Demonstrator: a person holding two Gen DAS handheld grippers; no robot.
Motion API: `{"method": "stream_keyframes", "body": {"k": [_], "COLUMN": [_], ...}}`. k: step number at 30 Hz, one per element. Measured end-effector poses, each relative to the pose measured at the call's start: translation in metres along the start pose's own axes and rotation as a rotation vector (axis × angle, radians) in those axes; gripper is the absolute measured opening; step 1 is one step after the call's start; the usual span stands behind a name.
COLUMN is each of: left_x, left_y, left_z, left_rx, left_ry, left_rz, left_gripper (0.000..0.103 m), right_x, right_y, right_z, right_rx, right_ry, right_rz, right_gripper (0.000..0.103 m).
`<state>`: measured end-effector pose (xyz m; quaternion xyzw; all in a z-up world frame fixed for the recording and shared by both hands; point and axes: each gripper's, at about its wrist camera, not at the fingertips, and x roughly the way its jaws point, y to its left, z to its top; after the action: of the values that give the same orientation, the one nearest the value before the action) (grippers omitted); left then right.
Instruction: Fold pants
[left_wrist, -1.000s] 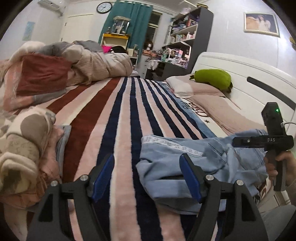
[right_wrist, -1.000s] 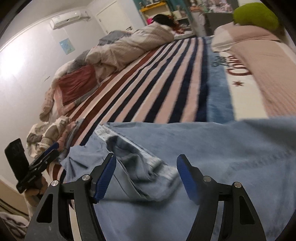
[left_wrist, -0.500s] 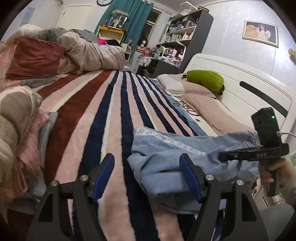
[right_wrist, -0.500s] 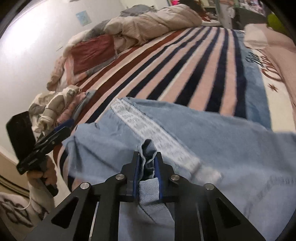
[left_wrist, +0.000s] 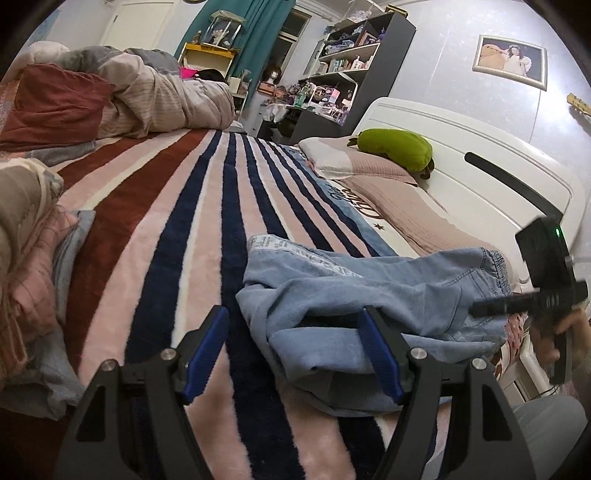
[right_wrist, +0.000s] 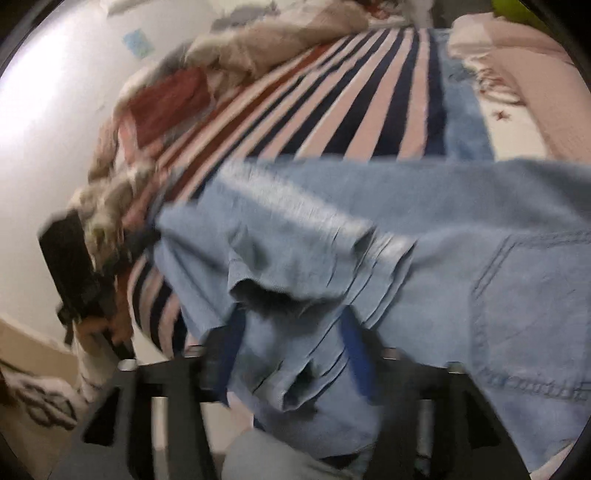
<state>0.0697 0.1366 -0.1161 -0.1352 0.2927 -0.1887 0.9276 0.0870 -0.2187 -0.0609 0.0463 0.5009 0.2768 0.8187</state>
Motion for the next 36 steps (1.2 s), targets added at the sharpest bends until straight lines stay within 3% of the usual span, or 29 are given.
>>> {"method": "stream_keyframes", "body": {"k": [9, 13, 15, 16, 17, 20, 26, 31, 35, 36], "left_x": [0.001, 0.002, 0.004, 0.004, 0.005, 0.005, 0.008, 0.008, 0.002, 0.001], "left_y": [0.003, 0.006, 0.006, 0.006, 0.006, 0.005, -0.003, -0.008, -0.006, -0.005], "left_z": [0.000, 0.002, 0.002, 0.002, 0.001, 0.001, -0.003, -0.003, 0.002, 0.005], "left_rx": [0.003, -0.003, -0.002, -0.002, 0.000, 0.004, 0.000, 0.023, 0.023, 0.026], "left_ry": [0.005, 0.008, 0.013, 0.016, 0.017, 0.021, 0.038, 0.044, 0.019, 0.013], "left_rz": [0.020, 0.032, 0.034, 0.033, 0.031, 0.021, -0.026, -0.023, -0.042, -0.046], "left_gripper": [0.069, 0.069, 0.069, 0.069, 0.069, 0.069, 0.069, 0.069, 0.069, 0.069], "right_x": [0.019, 0.039, 0.047, 0.051, 0.054, 0.052, 0.026, 0.035, 0.029, 0.020], "right_y": [-0.054, -0.059, -0.053, -0.051, -0.047, -0.035, -0.020, -0.030, -0.037, -0.037], "right_z": [0.023, 0.020, 0.019, 0.019, 0.020, 0.029, 0.066, 0.073, 0.064, 0.063], "right_rx": [0.221, 0.248, 0.217, 0.198, 0.170, 0.088, -0.046, -0.070, -0.051, -0.049], "right_ry": [-0.020, 0.033, 0.051, 0.055, 0.057, 0.008, -0.173, -0.140, -0.129, -0.157], "right_rz": [-0.025, 0.053, 0.059, 0.050, 0.035, -0.027, -0.142, -0.226, -0.255, -0.260], "right_gripper": [0.064, 0.063, 0.051, 0.025, 0.008, 0.004, 0.003, 0.007, 0.041, 0.042]}}
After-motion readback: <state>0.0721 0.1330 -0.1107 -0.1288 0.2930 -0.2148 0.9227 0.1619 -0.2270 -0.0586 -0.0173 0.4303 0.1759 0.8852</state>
